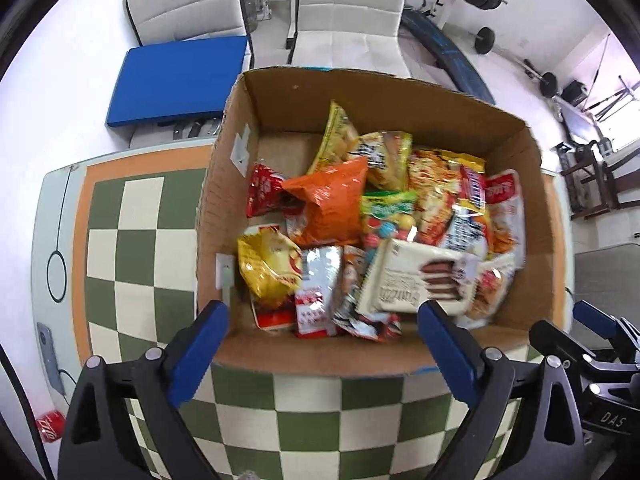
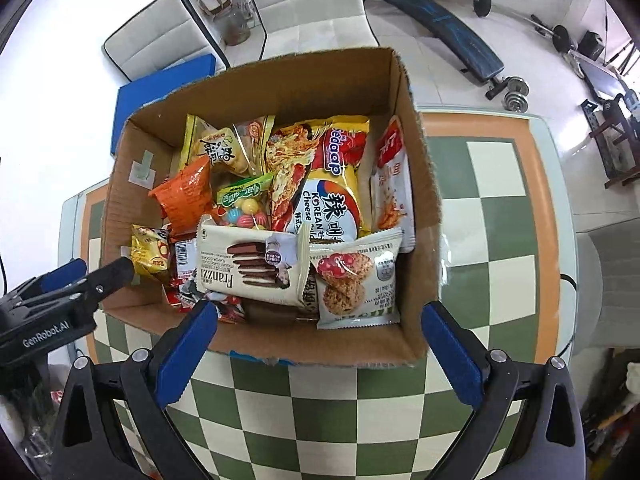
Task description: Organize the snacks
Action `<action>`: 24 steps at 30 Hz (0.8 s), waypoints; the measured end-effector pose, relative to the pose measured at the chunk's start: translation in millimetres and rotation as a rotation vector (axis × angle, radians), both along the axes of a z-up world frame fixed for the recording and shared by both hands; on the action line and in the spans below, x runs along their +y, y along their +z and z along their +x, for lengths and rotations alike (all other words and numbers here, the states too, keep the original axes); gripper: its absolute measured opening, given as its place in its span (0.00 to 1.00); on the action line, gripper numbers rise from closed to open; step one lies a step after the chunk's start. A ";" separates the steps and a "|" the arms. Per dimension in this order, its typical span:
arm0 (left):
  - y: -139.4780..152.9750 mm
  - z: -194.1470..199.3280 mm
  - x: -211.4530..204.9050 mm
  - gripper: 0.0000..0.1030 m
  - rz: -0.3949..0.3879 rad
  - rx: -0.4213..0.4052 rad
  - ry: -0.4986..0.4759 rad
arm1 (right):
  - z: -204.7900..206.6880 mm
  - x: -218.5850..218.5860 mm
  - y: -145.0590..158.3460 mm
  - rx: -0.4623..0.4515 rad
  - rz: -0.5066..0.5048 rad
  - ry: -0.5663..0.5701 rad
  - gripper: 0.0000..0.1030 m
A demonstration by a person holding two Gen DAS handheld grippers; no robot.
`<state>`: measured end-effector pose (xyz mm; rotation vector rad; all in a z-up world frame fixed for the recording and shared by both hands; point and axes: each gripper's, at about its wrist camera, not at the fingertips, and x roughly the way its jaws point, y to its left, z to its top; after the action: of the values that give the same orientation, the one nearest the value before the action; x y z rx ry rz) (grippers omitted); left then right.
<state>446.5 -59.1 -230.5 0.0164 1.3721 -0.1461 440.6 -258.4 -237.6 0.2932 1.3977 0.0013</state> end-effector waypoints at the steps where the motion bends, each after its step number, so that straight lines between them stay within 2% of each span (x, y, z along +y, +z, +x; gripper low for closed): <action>1: 4.8 -4.6 -0.6 0.94 -0.003 -0.013 0.001 | -3.7 0.2 4.4 -0.010 -0.002 0.001 1.00; 6: 42.8 -38.3 -4.4 0.94 0.018 -0.112 0.005 | -29.6 0.6 34.5 -0.083 -0.023 0.004 1.00; 9: 65.8 -59.6 -1.7 0.94 -0.004 -0.153 0.018 | -51.2 1.1 56.1 -0.126 -0.025 0.007 1.00; 19: 120.6 -130.3 2.4 0.94 -0.005 -0.247 0.017 | -125.7 1.9 122.8 -0.248 -0.034 0.025 1.00; 24: 150.5 -165.4 3.5 0.94 0.006 -0.305 0.021 | -167.0 1.2 156.2 -0.298 -0.006 0.013 1.00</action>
<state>281.1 -55.6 -80.0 0.0278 1.0681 -0.1169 273.6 -257.2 -81.4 0.2668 1.1038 0.0494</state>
